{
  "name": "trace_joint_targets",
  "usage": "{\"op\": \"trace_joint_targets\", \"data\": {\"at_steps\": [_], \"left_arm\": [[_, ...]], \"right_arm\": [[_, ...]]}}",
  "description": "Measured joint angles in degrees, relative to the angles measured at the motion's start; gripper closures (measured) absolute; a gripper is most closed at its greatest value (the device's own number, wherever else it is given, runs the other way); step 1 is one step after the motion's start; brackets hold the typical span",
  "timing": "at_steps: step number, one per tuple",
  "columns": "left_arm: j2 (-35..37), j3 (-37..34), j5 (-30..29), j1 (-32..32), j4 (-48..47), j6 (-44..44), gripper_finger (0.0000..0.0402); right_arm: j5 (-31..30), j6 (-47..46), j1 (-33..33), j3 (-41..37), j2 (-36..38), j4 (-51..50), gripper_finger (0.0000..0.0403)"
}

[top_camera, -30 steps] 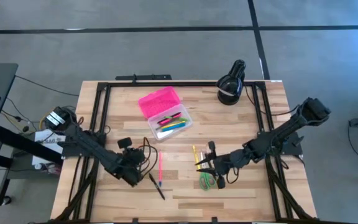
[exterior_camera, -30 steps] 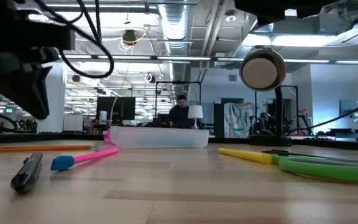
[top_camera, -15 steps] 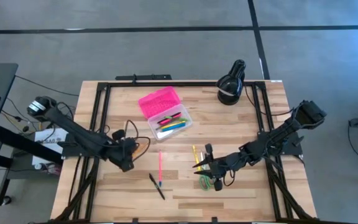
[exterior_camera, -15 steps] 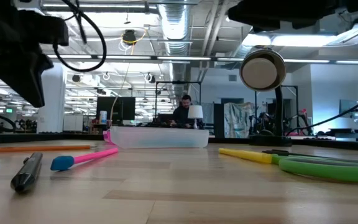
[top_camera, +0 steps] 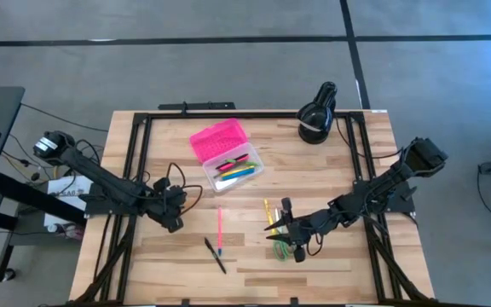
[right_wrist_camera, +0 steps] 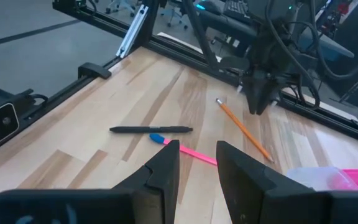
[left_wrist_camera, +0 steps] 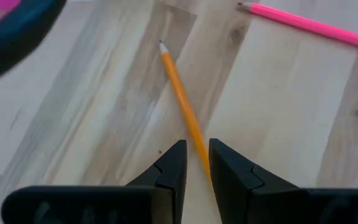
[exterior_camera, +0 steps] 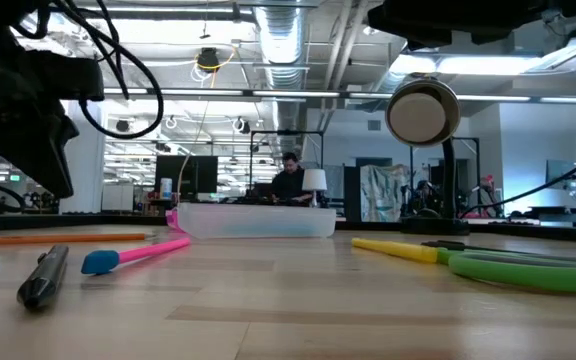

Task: Pick & place school supplies into a supply box
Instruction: Put the orange pencil into the black supply box

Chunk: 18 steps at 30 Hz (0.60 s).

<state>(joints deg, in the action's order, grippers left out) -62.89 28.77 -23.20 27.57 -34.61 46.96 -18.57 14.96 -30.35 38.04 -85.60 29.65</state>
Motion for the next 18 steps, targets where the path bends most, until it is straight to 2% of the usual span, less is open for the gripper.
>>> {"op": "trace_joint_targets", "data": {"at_steps": [11,18], "left_arm": [[0.0,0.0,-0.5,0.0,1.0,-3.9,0.0272],[-0.9,0.0,0.5,0.0,3.1,-5.4,0.0253]], "right_arm": [[0.0,-0.1,0.0,0.0,0.0,-0.5,0.0302],[0.0,-0.4,0.0,0.0,0.0,-0.7,0.0302]]}}
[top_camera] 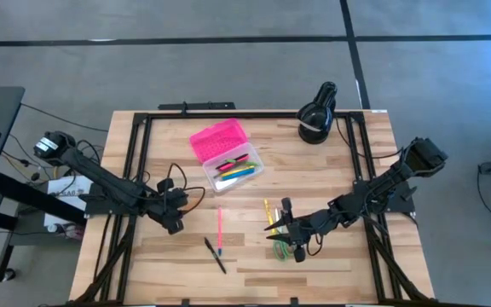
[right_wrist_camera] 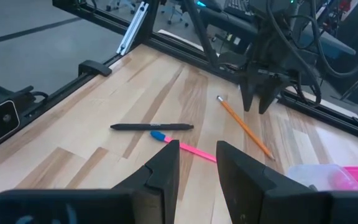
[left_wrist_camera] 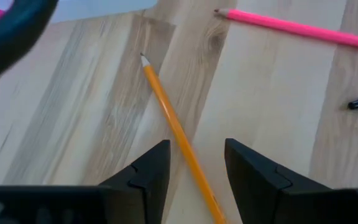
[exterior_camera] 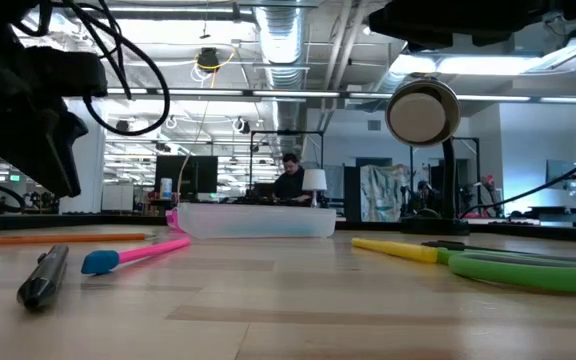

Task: Pick & place school supplies into a supply box
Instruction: Put the orange pencil into the black supply box

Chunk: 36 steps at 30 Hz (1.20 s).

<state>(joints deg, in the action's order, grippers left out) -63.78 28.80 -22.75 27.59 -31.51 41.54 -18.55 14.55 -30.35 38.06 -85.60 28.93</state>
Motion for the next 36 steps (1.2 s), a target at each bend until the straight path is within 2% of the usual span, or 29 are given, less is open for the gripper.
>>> {"op": "trace_joint_targets", "data": {"at_steps": [18,36], "left_arm": [[-10.5,0.0,-0.4,-0.6,1.6,0.7,0.0253],[-11.3,0.1,8.8,-6.5,1.8,-0.2,0.0253]], "right_arm": [[0.2,-0.2,0.0,0.0,0.0,-0.2,0.0302],[0.3,-0.6,0.0,0.0,0.0,-0.3,0.0302]]}}
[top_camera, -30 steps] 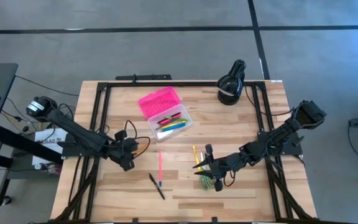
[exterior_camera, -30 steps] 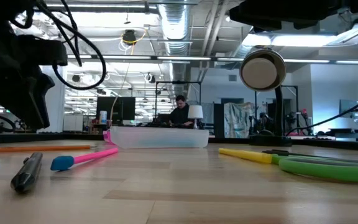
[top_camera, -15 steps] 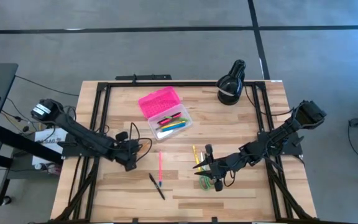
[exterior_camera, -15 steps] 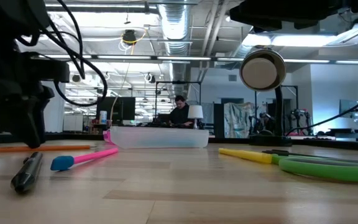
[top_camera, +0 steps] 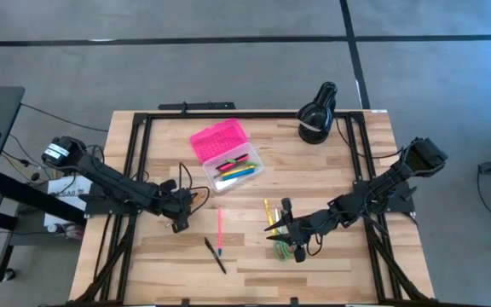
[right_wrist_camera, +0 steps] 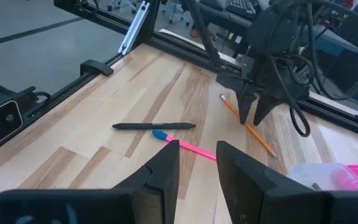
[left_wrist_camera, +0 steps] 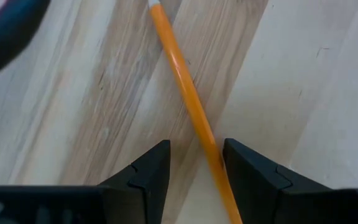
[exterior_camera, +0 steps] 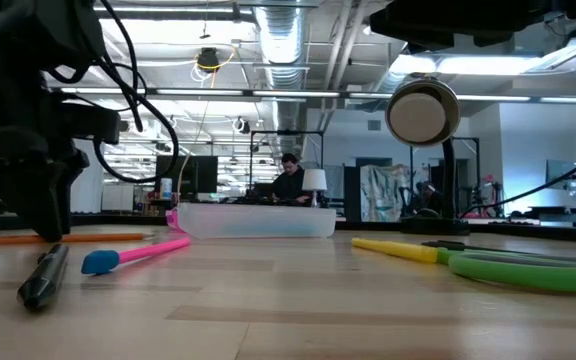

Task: Pick & place school supplies into a supply box
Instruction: Put the orange pencil into the black supply box

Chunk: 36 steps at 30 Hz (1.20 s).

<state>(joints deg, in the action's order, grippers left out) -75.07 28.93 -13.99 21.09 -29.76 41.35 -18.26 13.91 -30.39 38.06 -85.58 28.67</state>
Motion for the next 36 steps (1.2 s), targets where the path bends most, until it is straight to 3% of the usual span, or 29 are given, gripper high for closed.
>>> {"op": "trace_joint_targets", "data": {"at_steps": [9,20,36], "left_arm": [[0.0,0.0,3.7,-0.8,0.9,-0.5,0.0253],[0.0,0.0,6.4,-0.7,2.3,-9.1,0.0257],[0.0,0.0,6.6,-0.5,3.1,-11.4,0.0375]], "right_arm": [[0.2,0.0,0.0,0.0,0.0,0.0,0.0302],[0.2,-0.4,0.0,0.0,0.0,-1.0,0.0302],[0.1,-0.5,0.0,0.0,0.0,-1.2,0.0302]]}}
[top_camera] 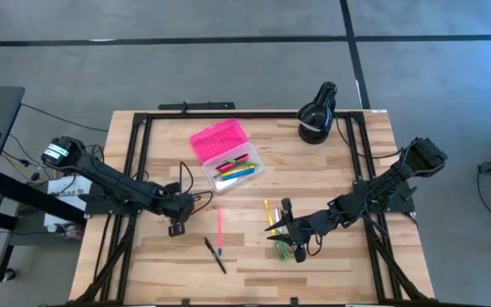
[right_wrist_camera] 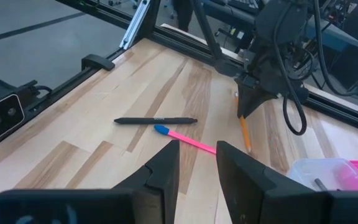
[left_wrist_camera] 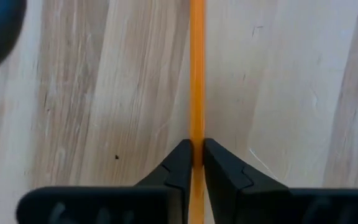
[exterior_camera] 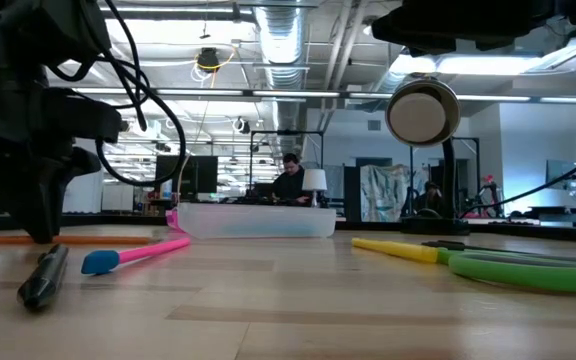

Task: Pick & place school supplies into a supply box
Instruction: Put the orange pencil into the black supply box

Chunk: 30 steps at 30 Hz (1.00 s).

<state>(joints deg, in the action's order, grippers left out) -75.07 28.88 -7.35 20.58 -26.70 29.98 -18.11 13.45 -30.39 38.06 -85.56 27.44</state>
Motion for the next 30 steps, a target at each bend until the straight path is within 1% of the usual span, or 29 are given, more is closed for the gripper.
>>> {"op": "trace_joint_targets", "data": {"at_steps": [4,7,16,20,24,30], "left_arm": [[0.0,0.0,-0.2,0.0,-0.1,-0.7,0.0386],[0.0,0.0,-0.5,0.0,-0.1,-0.6,0.0383],[0.0,0.0,0.7,-0.1,-0.1,5.0,0.0330],[0.0,0.0,1.0,-0.1,-0.1,5.0,0.0321],[0.0,0.0,0.8,-0.1,-0.5,4.9,0.0332],[0.0,0.0,-0.6,-0.1,-1.1,2.7,0.0383]], "right_arm": [[0.0,0.0,0.0,0.0,0.0,0.0,0.0302],[0.0,0.0,0.0,0.0,0.0,0.0,0.0302],[0.0,0.0,0.0,0.0,0.0,0.0,0.0302],[0.0,0.0,0.0,0.0,0.0,0.0,0.0302],[0.0,-0.1,0.0,0.0,0.0,0.0,0.0302],[0.0,-0.1,0.0,0.0,0.0,0.0,0.0302]]}}
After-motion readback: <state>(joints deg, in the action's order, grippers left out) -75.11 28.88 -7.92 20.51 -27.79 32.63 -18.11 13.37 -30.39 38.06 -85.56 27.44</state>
